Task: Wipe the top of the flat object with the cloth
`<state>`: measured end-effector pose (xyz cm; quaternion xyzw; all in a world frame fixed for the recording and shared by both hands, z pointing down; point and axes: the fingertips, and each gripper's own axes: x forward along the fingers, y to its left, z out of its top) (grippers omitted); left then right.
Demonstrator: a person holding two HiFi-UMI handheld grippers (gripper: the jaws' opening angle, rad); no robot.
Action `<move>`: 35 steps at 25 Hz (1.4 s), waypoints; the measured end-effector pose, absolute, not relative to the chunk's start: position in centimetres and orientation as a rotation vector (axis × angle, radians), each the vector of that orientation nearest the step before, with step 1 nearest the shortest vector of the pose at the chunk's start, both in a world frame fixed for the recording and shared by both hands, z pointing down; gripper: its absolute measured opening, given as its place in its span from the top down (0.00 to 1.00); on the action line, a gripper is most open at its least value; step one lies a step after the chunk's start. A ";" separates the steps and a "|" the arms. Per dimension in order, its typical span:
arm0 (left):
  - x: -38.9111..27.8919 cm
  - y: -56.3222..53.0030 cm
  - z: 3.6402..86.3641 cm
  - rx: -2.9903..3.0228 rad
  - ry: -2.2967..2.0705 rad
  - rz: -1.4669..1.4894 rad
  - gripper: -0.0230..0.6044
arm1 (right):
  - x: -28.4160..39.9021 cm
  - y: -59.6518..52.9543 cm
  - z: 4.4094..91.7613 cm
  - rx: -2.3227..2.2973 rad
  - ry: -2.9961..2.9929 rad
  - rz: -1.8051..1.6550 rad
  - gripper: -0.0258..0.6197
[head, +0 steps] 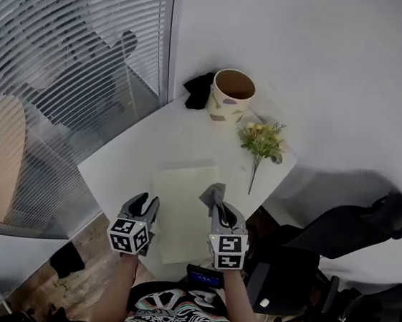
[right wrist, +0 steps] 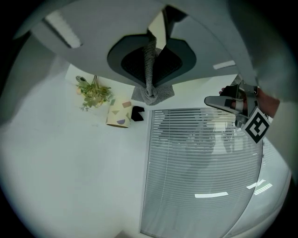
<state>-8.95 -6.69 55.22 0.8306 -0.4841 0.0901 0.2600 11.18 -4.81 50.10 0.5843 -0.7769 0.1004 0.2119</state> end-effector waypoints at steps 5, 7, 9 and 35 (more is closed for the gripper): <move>-8.9 -8.0 56.9 2.208 -1.307 0.262 0.71 | 12.3 -6.5 52.0 1.612 -2.129 0.318 0.93; -9.0 -7.9 57.6 2.188 -1.304 0.265 0.71 | 12.6 -6.8 52.8 1.607 -2.114 0.336 0.93; -9.1 -7.8 58.3 2.174 -1.303 0.278 0.71 | 12.6 -7.0 53.5 1.595 -2.103 0.350 0.93; -8.0 -8.6 61.2 2.036 -1.211 0.191 0.71 | 13.2 -12.3 56.7 1.529 -2.075 0.372 0.93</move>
